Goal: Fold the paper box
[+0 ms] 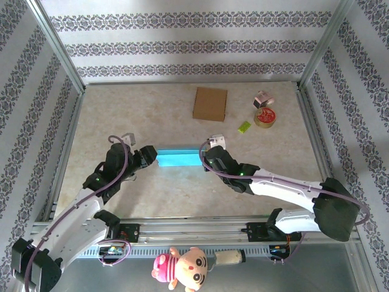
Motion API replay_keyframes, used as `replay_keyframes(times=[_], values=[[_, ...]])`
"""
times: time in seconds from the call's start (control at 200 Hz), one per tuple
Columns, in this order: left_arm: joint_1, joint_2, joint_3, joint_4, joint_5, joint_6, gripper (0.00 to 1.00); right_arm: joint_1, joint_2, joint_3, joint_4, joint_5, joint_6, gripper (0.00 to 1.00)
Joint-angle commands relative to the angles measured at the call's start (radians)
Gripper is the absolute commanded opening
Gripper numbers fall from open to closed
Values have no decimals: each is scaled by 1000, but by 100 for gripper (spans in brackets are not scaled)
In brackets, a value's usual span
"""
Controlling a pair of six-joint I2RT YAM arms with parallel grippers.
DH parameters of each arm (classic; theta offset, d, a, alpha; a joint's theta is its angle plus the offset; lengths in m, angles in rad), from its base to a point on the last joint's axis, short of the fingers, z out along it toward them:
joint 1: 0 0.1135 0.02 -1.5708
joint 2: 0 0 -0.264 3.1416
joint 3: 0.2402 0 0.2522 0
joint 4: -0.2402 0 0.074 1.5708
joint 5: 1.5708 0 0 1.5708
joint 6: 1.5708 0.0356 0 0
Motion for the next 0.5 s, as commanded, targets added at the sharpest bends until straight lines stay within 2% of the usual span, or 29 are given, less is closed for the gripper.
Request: replay_keyframes(times=[0.0,0.195,0.495], values=[[23,32,41,-56,-36,-15,54,11,-31,38,-84,-39,-10,28],[48,111,66,-23,24,-19,54,-4,-49,68,-94,-78,-6,34],[56,149,80,12,59,-12,51,-31,-44,91,-105,-152,22,38]])
